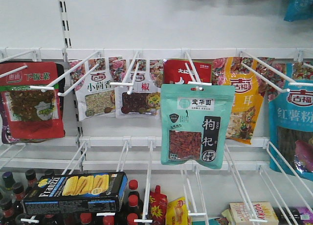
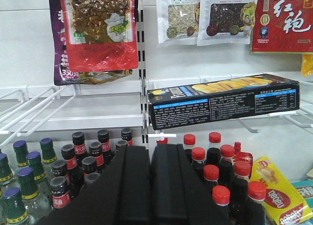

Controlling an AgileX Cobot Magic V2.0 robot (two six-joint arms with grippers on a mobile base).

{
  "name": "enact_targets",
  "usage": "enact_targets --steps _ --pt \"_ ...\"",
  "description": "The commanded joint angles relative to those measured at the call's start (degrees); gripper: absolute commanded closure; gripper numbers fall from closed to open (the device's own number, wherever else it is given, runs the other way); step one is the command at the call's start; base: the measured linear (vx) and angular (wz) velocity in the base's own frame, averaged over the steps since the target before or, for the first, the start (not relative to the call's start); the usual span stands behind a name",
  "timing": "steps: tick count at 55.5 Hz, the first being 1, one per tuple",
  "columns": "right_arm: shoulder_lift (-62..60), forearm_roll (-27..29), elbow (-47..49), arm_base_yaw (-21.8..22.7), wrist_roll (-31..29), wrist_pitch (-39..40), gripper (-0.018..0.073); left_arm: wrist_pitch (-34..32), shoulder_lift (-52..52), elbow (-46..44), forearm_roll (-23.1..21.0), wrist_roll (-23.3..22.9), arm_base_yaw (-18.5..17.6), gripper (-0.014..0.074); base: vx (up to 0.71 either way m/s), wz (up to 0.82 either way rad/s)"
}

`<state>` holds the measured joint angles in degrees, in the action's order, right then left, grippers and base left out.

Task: Pick snacks and fruit into basket
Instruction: 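Reach the left gripper down toward the black Franzzi cookie box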

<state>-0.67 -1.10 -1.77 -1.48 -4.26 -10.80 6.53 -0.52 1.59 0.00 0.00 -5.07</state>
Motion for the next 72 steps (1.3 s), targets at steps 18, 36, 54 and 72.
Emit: enact_targets --steps 18,36,54,72 --pt "-0.45 -0.35 -1.06 0.47 -0.45 4.75 0.0566 -4.68 -0.94 -1.13 -0.35 0.0 -0.1 0.0601 0.0 0.0" --pt "-0.45 -0.35 -1.06 0.47 -0.45 4.75 0.0566 -4.68 -0.94 -1.13 -0.35 0.0 -0.1 0.0601 0.0 0.0" --pt "-0.45 2.83 -1.06 0.47 -0.45 5.46 0.0566 -5.8 -0.94 -1.13 -0.43 -0.78 -0.11 0.0601 0.0 0.0" --pt "-0.45 3.11 1.06 0.47 -0.45 20.28 0.0566 -17.37 -0.88 -2.3 -0.36 -6.04 -0.11 0.0596 0.0 0.0"
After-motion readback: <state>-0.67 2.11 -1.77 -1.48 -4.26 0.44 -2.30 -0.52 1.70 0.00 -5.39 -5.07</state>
